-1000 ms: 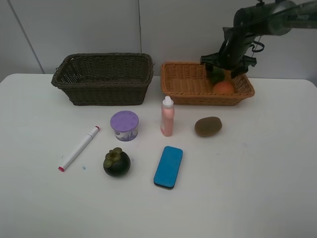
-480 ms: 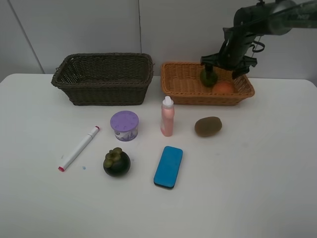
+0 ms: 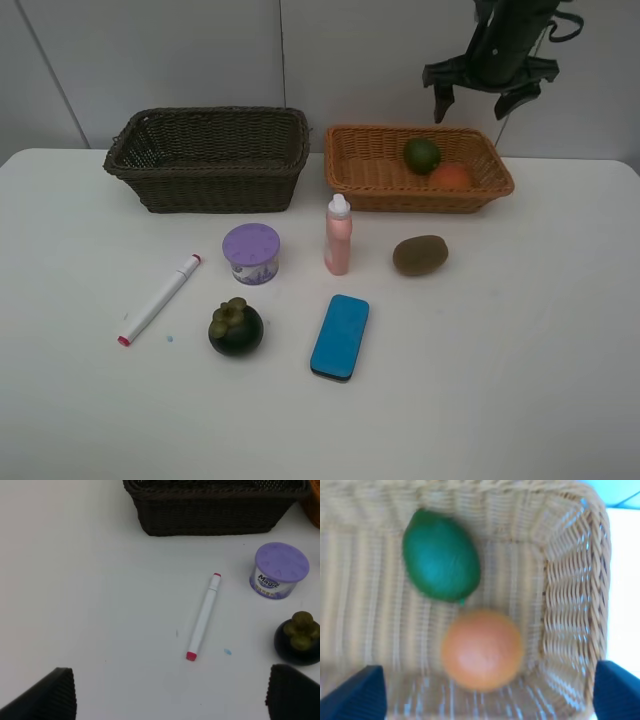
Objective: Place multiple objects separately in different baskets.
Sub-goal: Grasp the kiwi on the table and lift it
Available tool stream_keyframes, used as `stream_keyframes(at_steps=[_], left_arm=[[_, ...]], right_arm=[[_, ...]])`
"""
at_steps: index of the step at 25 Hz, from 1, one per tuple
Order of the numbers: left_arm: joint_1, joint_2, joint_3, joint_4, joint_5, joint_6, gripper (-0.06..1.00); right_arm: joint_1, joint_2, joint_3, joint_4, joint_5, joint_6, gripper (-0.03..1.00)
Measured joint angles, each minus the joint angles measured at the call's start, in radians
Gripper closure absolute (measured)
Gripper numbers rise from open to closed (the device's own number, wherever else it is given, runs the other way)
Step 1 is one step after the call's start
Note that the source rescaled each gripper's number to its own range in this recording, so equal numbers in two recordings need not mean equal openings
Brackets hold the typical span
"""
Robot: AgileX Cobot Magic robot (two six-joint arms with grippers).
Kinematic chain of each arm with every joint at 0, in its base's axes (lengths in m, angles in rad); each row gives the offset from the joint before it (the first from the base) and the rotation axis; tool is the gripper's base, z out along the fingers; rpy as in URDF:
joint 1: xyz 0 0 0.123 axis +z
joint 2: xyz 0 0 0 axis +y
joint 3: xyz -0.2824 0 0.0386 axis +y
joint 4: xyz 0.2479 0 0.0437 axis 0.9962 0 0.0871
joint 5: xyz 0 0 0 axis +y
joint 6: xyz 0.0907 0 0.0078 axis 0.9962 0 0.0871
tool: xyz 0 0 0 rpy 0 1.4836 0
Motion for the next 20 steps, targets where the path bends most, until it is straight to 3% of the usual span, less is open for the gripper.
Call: stream_keyframes(at_steps=[3,10,20], left_arm=[[0.000,0.000,0.000,0.000,0.000,0.000,-0.05],[0.000,0.000,0.000,0.000,0.000,0.000,-0.05],[0.000,0.000,0.000,0.000,0.000,0.000,-0.05]], right_arm=[[0.027,-0.051,0.000,0.005,0.102,-0.161,-0.03],[0.073,-0.165,0.090,0.178,0.125,-0.570,-0.03],[0.132,-0.305,0.478,0.223,0.127,-0.857,-0.03]])
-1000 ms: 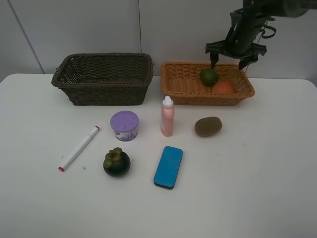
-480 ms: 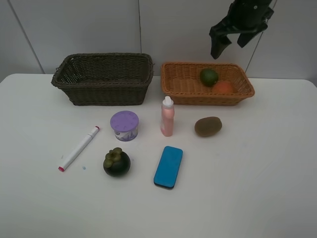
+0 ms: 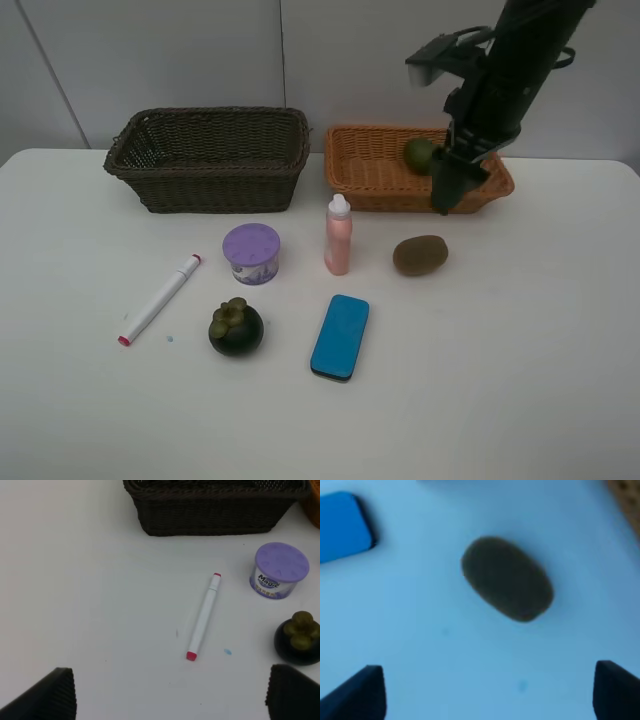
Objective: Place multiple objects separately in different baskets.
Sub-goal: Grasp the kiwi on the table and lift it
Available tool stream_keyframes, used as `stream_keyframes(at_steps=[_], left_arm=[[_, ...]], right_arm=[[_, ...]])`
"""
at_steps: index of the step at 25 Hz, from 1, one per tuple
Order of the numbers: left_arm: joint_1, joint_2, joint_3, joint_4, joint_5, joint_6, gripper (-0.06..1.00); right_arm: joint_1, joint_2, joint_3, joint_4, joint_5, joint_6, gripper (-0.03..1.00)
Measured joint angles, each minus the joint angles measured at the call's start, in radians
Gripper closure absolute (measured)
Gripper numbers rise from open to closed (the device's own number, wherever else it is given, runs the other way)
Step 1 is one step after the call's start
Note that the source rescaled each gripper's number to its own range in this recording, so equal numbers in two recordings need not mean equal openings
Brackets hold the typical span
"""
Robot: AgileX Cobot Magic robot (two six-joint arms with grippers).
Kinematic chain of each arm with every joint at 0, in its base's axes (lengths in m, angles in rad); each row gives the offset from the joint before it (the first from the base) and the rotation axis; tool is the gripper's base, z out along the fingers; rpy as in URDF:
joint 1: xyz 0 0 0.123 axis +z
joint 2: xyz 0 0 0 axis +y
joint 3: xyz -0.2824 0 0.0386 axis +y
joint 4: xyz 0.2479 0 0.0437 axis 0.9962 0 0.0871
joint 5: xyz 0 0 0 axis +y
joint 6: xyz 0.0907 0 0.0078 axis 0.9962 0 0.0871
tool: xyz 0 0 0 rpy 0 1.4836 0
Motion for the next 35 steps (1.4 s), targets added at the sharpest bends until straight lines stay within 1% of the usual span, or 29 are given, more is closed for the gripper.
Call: stream_keyframes(at_steps=[3,7,14,19,24,30,35], left_arm=[[0.000,0.000,0.000,0.000,0.000,0.000,-0.05],[0.000,0.000,0.000,0.000,0.000,0.000,-0.05],[0.000,0.000,0.000,0.000,0.000,0.000,-0.05],[0.000,0.000,0.000,0.000,0.000,0.000,-0.05],[0.000,0.000,0.000,0.000,0.000,0.000,-0.05],[0.000,0.000,0.000,0.000,0.000,0.000,-0.05],[0.000,0.000,0.000,0.000,0.000,0.000,-0.05]], right_arm=[[0.000,-0.025,0.093,0.008,-0.010,-0.085,-0.03],[0.000,-0.032,0.146,0.013,-0.089,-0.178,-0.03],[0.000,-0.021,0.150,0.011,-0.218,-0.321,-0.03],[0.000,0.035,0.150,0.010,-0.241,-0.450,-0.03],[0.000,0.088,0.150,0.012,-0.269,-0.493,-0.03],[0.000,0.143,0.150,0.036,-0.321,-0.577,-0.03],[0.000,0.169,0.150,0.039,-0.360,-0.599,-0.03]])
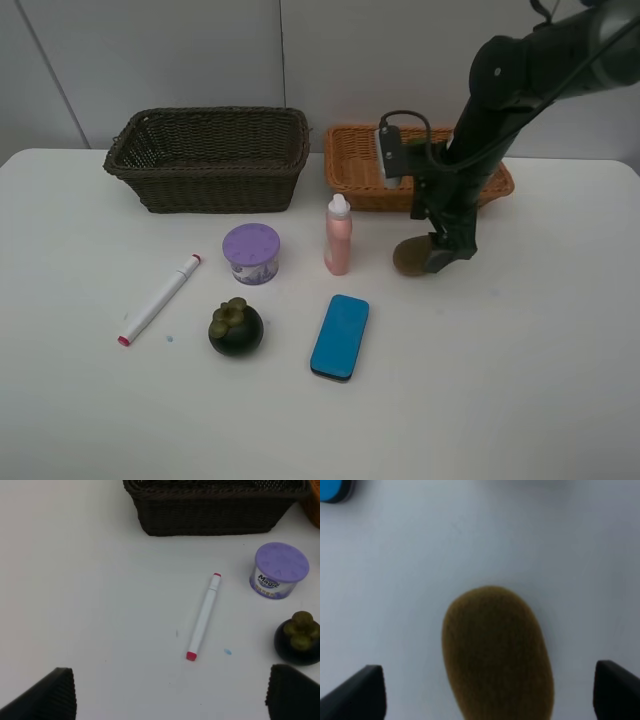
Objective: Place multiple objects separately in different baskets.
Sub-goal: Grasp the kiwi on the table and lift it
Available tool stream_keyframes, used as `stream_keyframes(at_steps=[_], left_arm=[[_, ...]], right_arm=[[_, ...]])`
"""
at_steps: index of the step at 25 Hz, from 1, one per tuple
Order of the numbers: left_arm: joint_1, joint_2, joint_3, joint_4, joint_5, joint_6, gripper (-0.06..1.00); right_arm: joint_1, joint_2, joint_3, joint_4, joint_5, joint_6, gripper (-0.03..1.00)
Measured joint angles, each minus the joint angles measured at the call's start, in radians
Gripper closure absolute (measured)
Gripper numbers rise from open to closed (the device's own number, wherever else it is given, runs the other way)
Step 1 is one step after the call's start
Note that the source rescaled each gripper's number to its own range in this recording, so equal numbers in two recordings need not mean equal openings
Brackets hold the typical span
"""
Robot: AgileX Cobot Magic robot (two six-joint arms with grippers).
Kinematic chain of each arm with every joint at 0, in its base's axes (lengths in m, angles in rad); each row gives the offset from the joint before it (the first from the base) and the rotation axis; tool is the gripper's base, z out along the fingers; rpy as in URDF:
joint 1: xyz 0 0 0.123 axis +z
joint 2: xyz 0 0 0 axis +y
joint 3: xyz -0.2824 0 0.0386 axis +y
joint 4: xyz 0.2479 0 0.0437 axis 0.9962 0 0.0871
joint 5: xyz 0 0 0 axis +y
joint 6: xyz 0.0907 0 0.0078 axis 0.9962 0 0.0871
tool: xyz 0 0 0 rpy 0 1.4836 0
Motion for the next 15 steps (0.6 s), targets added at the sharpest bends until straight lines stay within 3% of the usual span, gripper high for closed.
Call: stream_keyframes(at_steps=[15], left_arm=[[0.000,0.000,0.000,0.000,0.000,0.000,-0.05]], right_arm=[[0.000,0.071,0.000,-0.030,-0.050,-0.004,-0.03]])
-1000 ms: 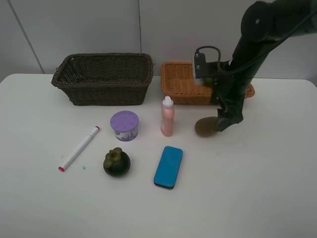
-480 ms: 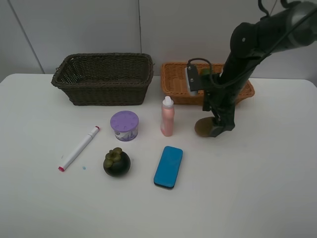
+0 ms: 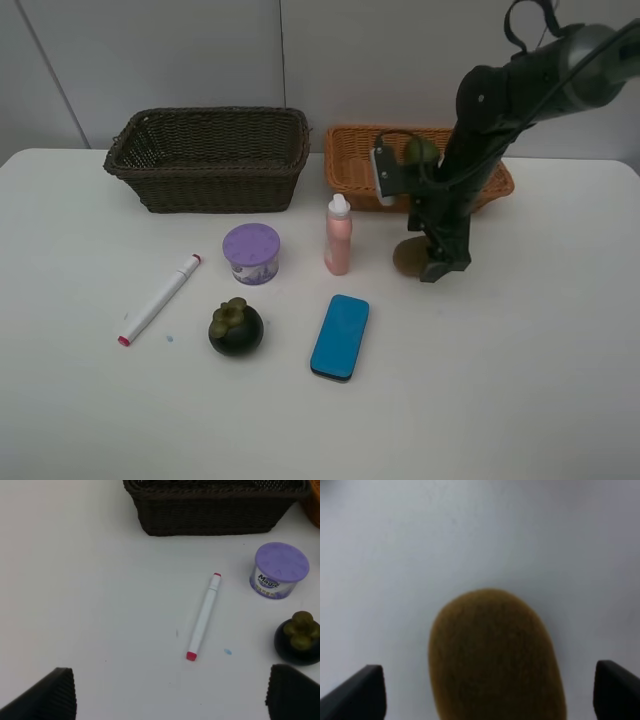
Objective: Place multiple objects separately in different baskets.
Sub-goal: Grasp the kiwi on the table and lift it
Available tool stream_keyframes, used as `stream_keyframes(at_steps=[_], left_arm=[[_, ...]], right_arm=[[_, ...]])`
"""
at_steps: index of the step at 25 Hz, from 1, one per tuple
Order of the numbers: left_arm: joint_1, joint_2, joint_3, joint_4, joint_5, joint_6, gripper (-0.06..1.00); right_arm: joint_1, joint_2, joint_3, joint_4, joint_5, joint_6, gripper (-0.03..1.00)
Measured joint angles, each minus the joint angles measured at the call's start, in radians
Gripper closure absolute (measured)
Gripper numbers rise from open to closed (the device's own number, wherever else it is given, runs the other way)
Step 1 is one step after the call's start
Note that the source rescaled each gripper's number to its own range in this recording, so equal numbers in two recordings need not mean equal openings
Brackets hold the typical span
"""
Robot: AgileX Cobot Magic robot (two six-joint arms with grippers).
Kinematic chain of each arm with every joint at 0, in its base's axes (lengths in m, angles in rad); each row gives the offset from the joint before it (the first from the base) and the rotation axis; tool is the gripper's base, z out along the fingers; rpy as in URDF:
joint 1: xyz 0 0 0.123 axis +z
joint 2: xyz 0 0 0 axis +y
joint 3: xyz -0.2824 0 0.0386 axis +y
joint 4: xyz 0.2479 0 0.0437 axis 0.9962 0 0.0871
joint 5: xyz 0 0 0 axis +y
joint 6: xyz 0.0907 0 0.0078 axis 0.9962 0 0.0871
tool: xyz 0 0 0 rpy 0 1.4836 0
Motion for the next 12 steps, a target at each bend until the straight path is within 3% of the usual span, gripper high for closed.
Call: stream_keyframes(at_steps=[6,12], left_arm=[[0.000,0.000,0.000,0.000,0.000,0.000,-0.05],[0.000,0.000,0.000,0.000,0.000,0.000,-0.05]], right_arm=[[0.000,0.019,0.000,-0.001,-0.014,0.000,-0.02],[0.000,0.020,0.000,-0.001,-0.014,0.000,0.10]])
